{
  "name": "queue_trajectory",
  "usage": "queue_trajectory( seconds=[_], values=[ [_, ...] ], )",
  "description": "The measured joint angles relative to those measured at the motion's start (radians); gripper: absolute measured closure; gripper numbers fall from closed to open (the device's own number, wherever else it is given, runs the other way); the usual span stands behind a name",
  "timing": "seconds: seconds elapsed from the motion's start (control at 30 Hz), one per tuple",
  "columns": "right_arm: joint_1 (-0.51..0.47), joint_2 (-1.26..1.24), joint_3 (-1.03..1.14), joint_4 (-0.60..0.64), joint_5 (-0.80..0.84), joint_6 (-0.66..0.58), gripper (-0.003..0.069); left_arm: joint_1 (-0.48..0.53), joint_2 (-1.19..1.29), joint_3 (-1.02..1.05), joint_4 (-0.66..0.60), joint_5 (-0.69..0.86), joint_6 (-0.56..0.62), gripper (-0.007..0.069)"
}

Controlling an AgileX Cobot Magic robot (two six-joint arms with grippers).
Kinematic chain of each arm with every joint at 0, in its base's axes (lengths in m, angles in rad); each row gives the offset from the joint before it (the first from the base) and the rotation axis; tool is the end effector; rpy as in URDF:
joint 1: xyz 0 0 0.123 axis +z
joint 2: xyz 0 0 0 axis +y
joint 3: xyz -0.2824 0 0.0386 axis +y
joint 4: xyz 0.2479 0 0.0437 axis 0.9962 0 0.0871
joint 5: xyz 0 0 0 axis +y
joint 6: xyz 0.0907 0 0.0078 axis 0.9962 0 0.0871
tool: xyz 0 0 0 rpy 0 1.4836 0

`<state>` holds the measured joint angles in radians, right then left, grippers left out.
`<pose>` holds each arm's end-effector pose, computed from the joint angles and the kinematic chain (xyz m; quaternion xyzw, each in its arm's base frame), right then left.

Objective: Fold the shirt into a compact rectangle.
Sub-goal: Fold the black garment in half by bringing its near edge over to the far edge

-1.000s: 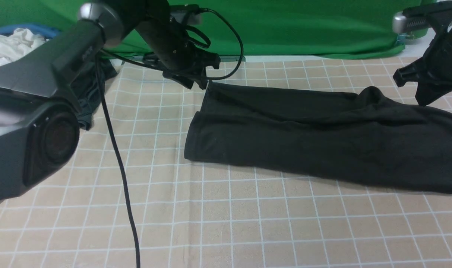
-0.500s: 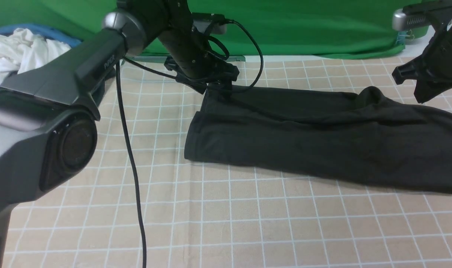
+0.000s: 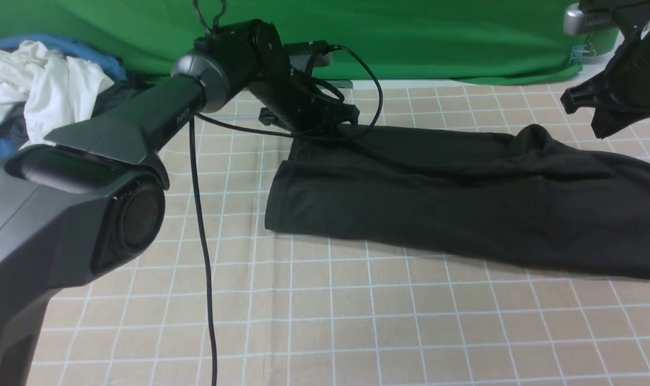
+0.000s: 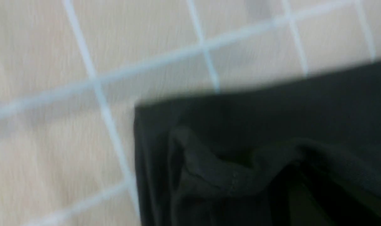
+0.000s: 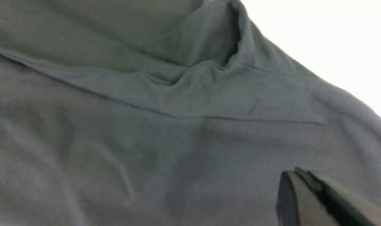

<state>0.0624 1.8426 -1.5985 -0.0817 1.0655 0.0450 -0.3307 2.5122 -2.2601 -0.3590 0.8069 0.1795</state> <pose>0.3947 0.0181 0.2818 -0.0218 0.9839 -0.0293 0.1750 0.5164 -0.2017 0.1674 0.1599 0.9299 -0.1811 0.2774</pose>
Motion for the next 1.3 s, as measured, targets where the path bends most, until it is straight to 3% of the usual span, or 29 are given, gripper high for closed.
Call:
queue_trajectory(
  seconds=[0.23, 0.43, 0.5, 0.53, 0.6, 0.7, 1.07, 1.3],
  values=[
    [0.0, 0.0, 0.0, 0.008, -0.04, -0.016, 0.0632, 0.002, 0.0, 0.0, -0.017, -0.139, -0.004, 0.0613],
    [0.0, 0.011, 0.0, 0.208, -0.1, -0.35, 0.0596, 0.037, 0.004, -0.025, -0.066, -0.092, -0.079, 0.0611],
    [0.003, 0.028, -0.001, 0.284, -0.107, -0.422, 0.0526, 0.059, 0.002, -0.051, -0.07, -0.036, -0.103, 0.0611],
    [0.008, 0.044, -0.001, 0.316, -0.11, -0.478, 0.0458, 0.073, -0.003, -0.073, -0.07, 0.012, -0.123, 0.0611],
    [0.021, 0.074, -0.001, 0.335, -0.112, -0.547, 0.0335, 0.096, -0.015, -0.106, -0.067, 0.076, -0.151, 0.061],
    [0.053, 0.132, -0.012, 0.342, -0.115, -0.667, 0.0221, 0.13, -0.045, -0.179, -0.064, 0.178, -0.179, 0.061],
    [0.174, 0.223, -0.093, 0.355, -0.168, -0.878, 0.0253, 0.171, -0.078, -0.323, -0.027, 0.345, -0.206, 0.061],
    [0.177, 0.229, -0.095, 0.292, -0.146, -0.899, 0.0252, 0.171, -0.078, -0.323, -0.019, 0.353, -0.206, 0.061]
  ],
)
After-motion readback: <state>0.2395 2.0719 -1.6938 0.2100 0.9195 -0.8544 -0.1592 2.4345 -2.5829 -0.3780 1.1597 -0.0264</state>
